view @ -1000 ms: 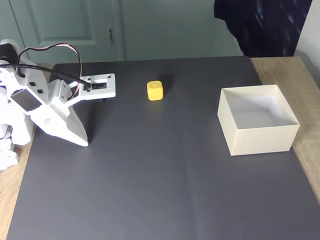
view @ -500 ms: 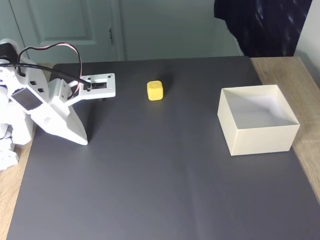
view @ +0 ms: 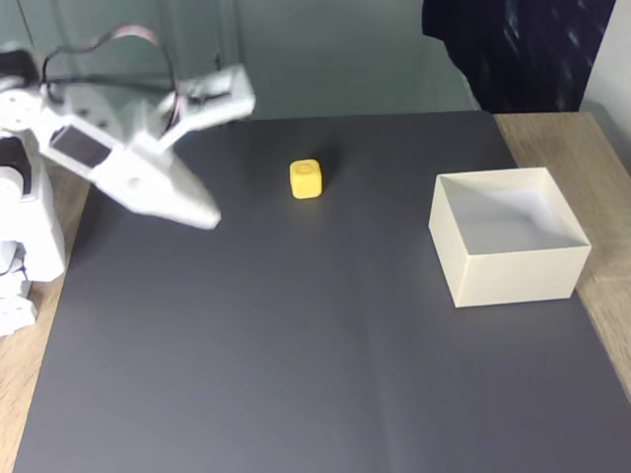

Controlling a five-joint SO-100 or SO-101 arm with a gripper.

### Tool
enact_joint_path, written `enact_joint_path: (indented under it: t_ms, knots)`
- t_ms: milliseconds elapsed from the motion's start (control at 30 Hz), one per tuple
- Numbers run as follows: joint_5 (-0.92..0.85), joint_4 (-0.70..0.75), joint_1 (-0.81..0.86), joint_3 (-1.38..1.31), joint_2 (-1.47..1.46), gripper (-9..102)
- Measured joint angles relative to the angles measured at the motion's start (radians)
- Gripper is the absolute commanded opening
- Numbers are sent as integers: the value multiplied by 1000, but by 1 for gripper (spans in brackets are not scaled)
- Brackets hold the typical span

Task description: Grasp a cube block and put it in the white box.

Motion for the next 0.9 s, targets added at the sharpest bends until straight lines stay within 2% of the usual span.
enact_joint_path:
  t_ms: [167, 300, 667, 900]
  knots:
    - [-2, -179, -40, -230, -371, 4]
    - [5, -264, -51, -370, -584, 8]
    - [34, -328, -60, -485, -804, 28]
    - [34, -337, -57, -505, -882, 31]
